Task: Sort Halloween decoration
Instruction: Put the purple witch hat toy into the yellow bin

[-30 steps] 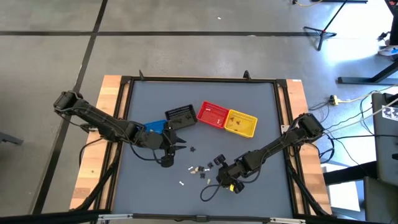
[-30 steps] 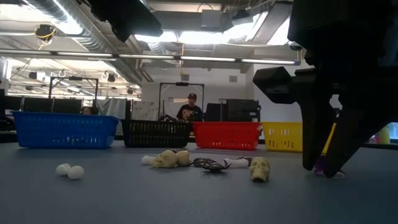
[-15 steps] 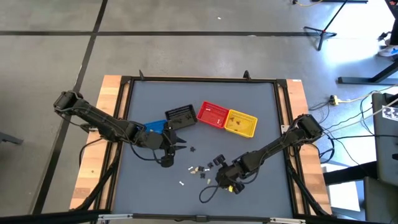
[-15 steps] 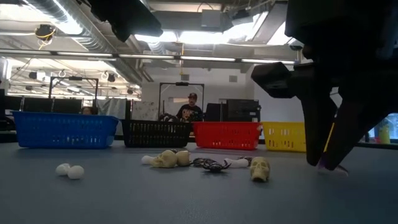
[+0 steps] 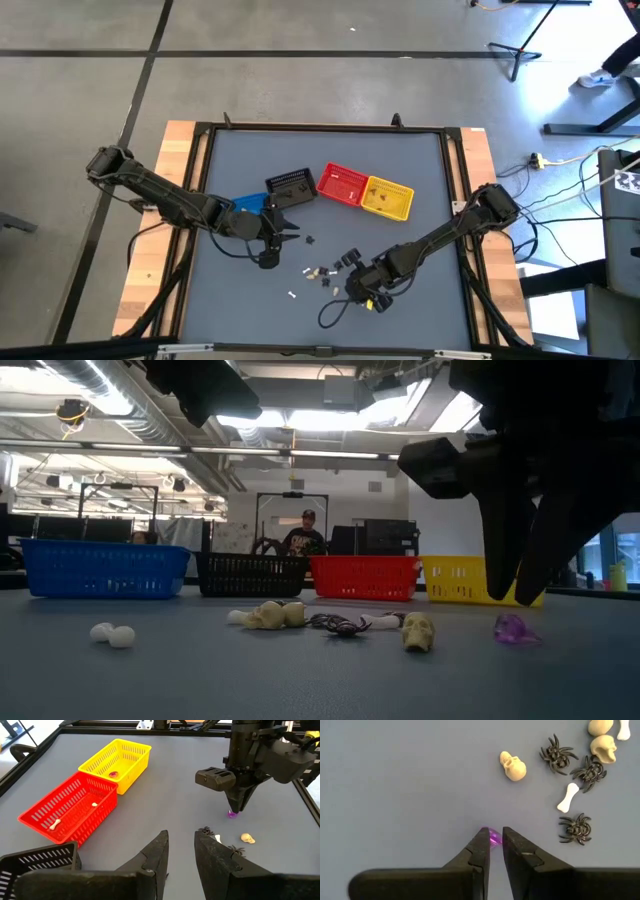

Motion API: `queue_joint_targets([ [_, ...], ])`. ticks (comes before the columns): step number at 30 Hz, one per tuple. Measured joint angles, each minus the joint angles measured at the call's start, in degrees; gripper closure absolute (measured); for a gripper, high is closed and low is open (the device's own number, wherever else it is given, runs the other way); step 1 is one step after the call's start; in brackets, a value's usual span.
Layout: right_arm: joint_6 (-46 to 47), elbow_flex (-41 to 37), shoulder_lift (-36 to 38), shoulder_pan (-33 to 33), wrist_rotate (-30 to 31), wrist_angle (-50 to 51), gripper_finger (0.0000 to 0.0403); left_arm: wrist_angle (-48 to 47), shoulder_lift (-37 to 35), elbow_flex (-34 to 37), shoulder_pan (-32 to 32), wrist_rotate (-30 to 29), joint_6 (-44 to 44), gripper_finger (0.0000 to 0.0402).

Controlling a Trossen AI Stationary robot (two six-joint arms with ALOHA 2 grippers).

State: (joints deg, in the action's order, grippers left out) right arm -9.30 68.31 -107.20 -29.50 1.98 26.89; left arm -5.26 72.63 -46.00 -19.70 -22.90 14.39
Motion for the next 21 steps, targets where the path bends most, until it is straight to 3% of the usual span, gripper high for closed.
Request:
queue_joint_targets([
  [8, 1.34, 0.18, 0.07, 0.00, 0.06, 0.81, 0.0352, 0.00, 0.01, 0.00, 0.00, -0.01, 0.00, 0.0314],
  [14, 7.29, 0.18, 0.11, 0.02, 4.28, 0.98, 0.0349, 0.00, 0.02, 0.00, -0.01, 0.00, 0.00, 0.0314],
  [21, 12.72, 0.18, 0.11, 0.73, 1.10, 2.10, 0.0306, -0.01, 0.00, 0.00, -0.01, 0.00, 0.00, 0.0314],
])
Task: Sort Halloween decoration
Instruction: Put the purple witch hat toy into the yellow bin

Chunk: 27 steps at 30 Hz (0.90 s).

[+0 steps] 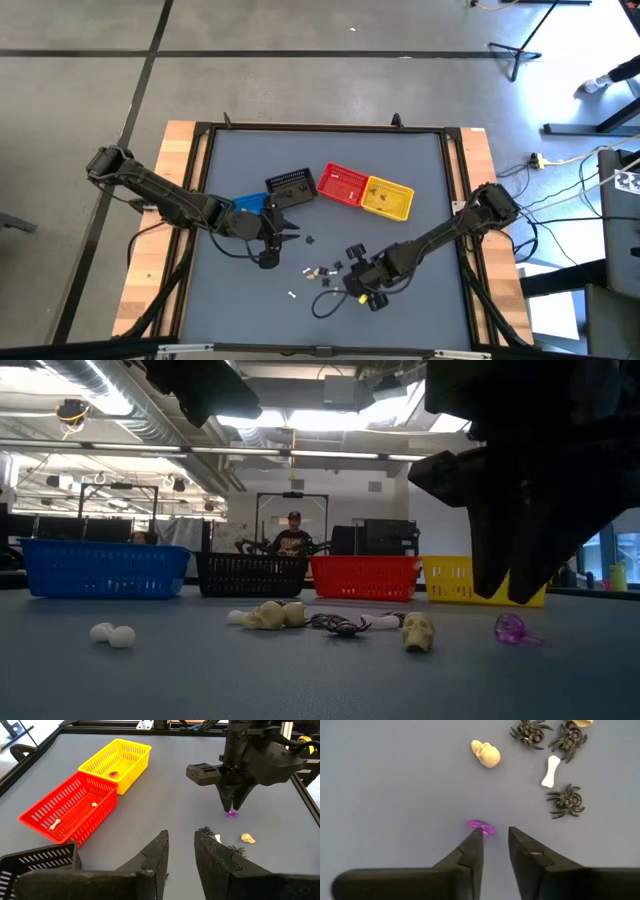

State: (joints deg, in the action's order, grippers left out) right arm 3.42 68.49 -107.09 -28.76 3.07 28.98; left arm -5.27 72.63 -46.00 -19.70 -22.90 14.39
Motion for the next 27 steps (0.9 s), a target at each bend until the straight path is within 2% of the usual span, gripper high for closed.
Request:
queue_joint_targets([
  [6, 0.24, 0.00, 0.01, 0.01, -1.16, -0.02, 0.0250, 0.01, 0.00, 0.00, 0.01, -0.01, 0.00, 0.0314],
  [12, 0.24, 0.00, 0.02, 0.01, -1.16, -0.03, 0.0214, 0.01, 0.01, 0.00, 0.02, 0.00, 0.00, 0.0314],
  [27, -0.68, 0.04, -2.86, 0.81, -2.75, -0.77, 0.0205, -0.16, 0.01, 0.00, 0.02, 0.00, 0.00, 0.0314],
])
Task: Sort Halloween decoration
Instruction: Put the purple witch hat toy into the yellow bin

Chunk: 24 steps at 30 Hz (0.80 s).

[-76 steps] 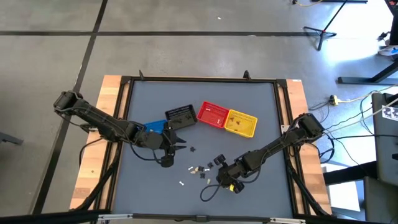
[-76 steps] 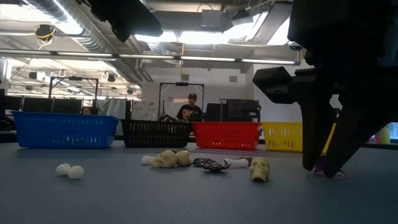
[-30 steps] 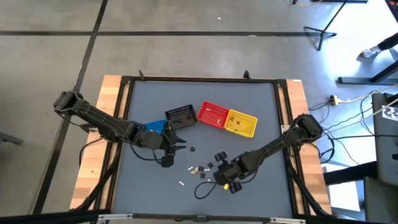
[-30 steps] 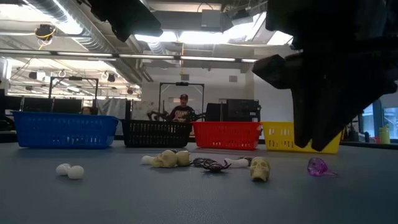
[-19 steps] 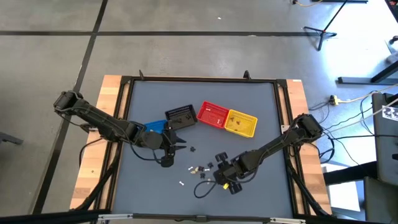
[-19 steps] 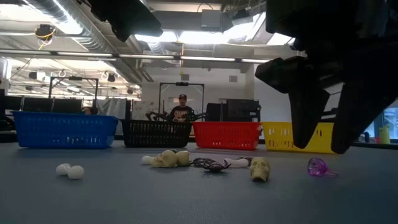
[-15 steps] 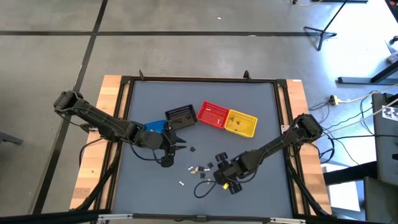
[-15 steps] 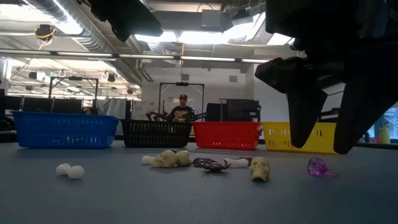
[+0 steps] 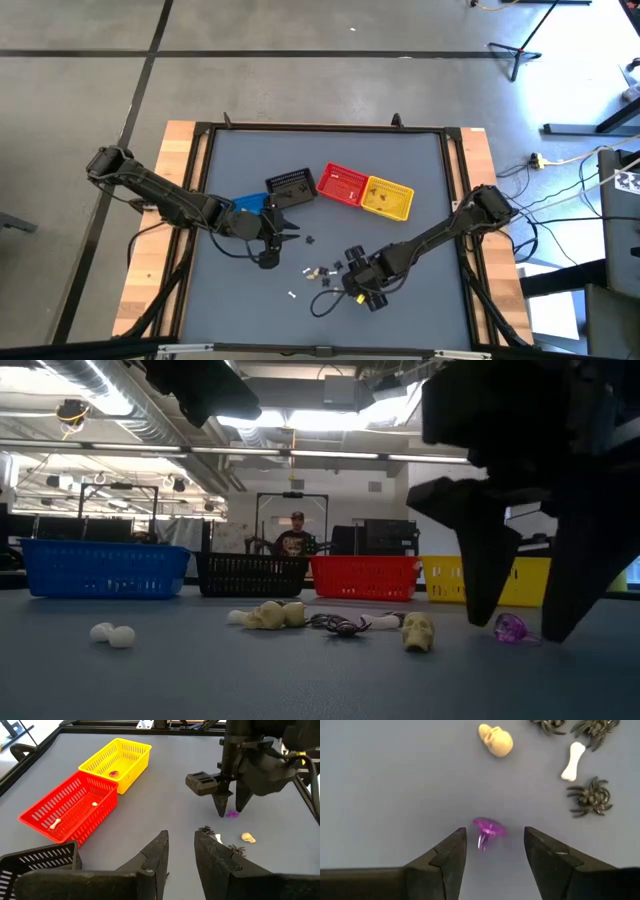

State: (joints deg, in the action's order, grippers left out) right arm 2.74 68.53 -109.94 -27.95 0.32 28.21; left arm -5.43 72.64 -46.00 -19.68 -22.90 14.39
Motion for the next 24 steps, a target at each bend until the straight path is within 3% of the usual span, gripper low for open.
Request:
queue_joint_targets([
  [13, -0.04, 0.04, -0.79, 0.33, -2.58, -0.62, 0.0209, -0.07, 0.00, 0.00, -0.01, 0.00, 0.00, 0.0314],
  [24, -0.04, 0.04, -0.88, 0.31, -2.89, -1.09, 0.0287, -0.07, -0.01, 0.00, -0.02, 0.00, 0.00, 0.0314],
])
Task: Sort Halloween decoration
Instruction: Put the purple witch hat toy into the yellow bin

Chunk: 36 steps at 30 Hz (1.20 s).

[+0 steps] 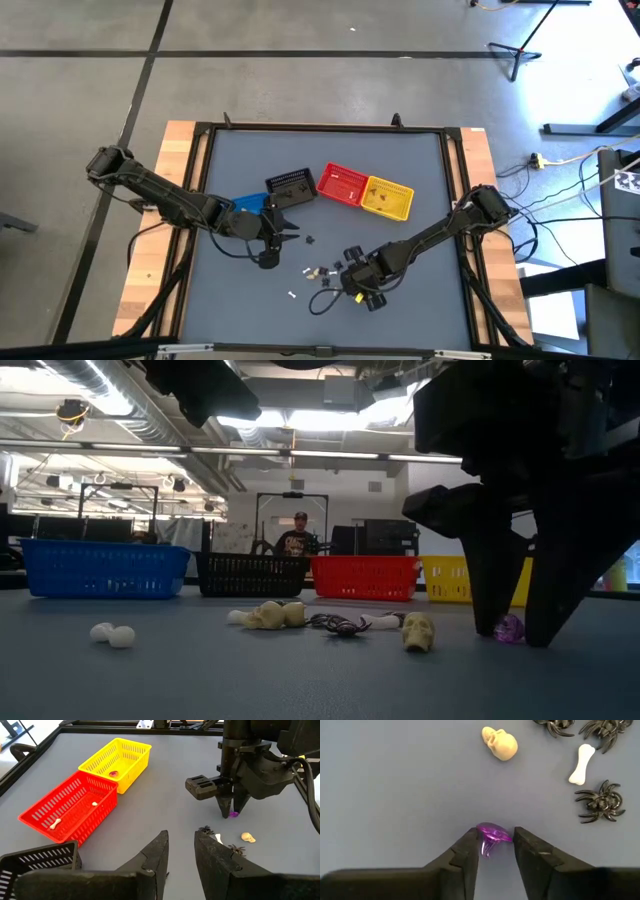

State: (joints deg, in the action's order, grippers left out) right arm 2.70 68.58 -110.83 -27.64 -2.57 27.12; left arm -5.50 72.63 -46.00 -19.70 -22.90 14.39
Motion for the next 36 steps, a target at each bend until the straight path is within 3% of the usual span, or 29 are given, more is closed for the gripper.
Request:
queue_joint_targets([
  [11, -0.02, 0.00, -0.02, 0.00, 0.02, -0.14, 0.0328, 0.00, 0.01, 0.00, 0.00, 0.00, 0.00, 0.0314],
  [23, -0.04, 0.06, -0.02, 0.00, 0.09, -0.04, 0.0335, 0.00, 0.01, 0.00, 0.02, 0.00, 0.00, 0.0314],
  [36, -5.77, 8.72, -0.26, 0.02, 4.62, 8.98, 0.0336, 0.02, -0.01, 0.00, 0.02, 0.02, 0.00, 0.0314],
])
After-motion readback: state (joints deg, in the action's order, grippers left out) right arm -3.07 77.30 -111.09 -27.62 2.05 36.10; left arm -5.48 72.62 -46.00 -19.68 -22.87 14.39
